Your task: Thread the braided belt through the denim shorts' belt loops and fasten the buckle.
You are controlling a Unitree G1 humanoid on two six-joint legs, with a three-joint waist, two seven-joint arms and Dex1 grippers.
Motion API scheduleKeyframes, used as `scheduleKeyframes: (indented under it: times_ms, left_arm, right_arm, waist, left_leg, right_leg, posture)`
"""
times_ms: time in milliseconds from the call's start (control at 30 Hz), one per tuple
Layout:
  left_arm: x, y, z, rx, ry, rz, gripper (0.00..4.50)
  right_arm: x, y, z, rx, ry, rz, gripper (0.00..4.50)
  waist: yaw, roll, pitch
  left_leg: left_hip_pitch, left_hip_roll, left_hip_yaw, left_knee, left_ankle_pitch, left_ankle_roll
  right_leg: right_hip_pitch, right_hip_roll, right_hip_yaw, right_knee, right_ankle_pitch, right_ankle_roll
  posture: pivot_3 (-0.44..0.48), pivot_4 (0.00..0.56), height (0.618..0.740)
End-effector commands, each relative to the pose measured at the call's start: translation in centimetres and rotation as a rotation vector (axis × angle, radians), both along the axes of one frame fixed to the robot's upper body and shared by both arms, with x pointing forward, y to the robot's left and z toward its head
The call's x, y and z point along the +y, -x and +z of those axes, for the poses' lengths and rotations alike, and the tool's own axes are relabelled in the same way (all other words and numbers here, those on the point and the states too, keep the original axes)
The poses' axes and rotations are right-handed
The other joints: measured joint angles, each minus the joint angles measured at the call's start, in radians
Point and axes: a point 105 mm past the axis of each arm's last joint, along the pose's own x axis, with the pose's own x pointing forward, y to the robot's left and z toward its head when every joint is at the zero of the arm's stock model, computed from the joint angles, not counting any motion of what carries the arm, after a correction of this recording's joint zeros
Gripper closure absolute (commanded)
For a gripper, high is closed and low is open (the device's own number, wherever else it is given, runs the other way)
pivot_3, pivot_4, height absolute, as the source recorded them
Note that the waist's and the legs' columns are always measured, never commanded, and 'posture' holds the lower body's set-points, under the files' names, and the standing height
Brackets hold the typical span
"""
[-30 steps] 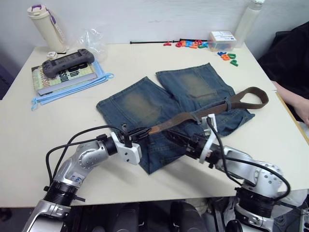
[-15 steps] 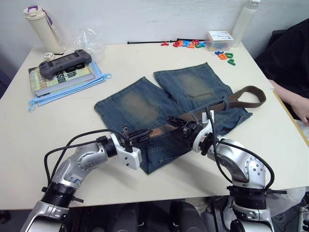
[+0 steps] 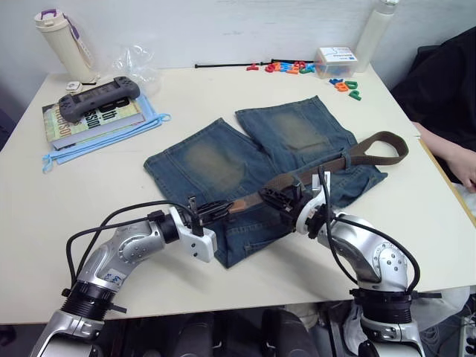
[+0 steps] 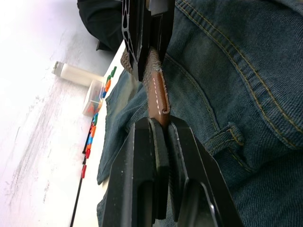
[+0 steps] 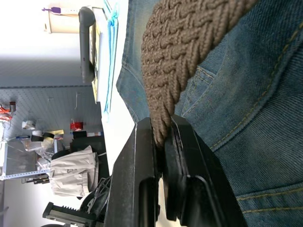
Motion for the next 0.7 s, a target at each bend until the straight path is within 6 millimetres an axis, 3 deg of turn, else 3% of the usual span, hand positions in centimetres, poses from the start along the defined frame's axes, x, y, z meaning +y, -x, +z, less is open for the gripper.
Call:
scheduleKeyframes:
  times_ms: [33,167,300,467,567,700]
  left_arm:
    - [0.0,0.6,1.4,0.005,0.083,-0.024,3.28]
    - [0.4,1.0,1.8,0.148,0.185,-0.019,1.45]
    - [1.5,2.6,2.0,0.468,0.342,-0.029,1.45]
    - [4.6,4.5,2.1,0.889,0.513,0.027,1.45]
    - [6.3,5.2,1.8,0.97,0.518,0.071,1.45]
    - [6.9,5.6,1.7,0.985,0.527,0.094,1.45]
  right_arm:
    - [-0.3,0.0,1.4,-0.07,-0.014,-0.018,4.5]
    - [-0.4,0.0,1.6,-0.092,-0.015,-0.034,4.5]
    - [-0.8,-0.2,1.6,-0.121,0.011,-0.056,4.5]
    - [-0.9,-0.1,1.6,-0.185,0.067,-0.067,4.5]
    - [-0.8,-0.2,1.4,-0.228,0.129,-0.076,4.5]
    - [-0.4,-0.3,1.3,-0.279,0.154,-0.077,4.5]
  waist:
    - [0.0,0.0,0.0]
    - [-0.001,0.0,0.0]
    - [-0.002,0.0,0.0]
    - [-0.006,0.001,0.0]
    - [-0.003,0.001,0.001]
    - [0.002,0.001,0.001]
  left_leg:
    - [0.0,0.0,0.0,0.0,0.0,0.0]
    - [0.0,0.0,0.0,0.0,0.0,0.0]
    - [0.0,0.0,0.0,0.0,0.0,0.0]
    - [0.001,0.001,-0.001,0.0,0.001,-0.002]
    - [0.002,0.001,-0.001,0.0,0.001,-0.002]
    - [0.002,0.001,-0.001,0.0,0.0,-0.002]
  right_leg:
    - [0.0,0.0,0.0,0.0,0.0,0.0]
    - [0.0,0.0,0.0,0.0,0.0,0.0]
    - [0.0,0.0,0.001,-0.001,0.0,0.0]
    - [0.0,0.001,0.001,-0.005,0.0,0.0]
    - [0.001,0.001,0.001,-0.005,0.0,0.0]
    - [0.001,0.001,0.001,-0.005,0.0,0.0]
  posture:
    - [0.0,0.15,0.718]
    - [0.0,0.15,0.718]
    - [0.0,0.15,0.718]
    - [0.0,0.15,0.718]
    - [0.0,0.15,0.718]
    - [0.0,0.15,0.718]
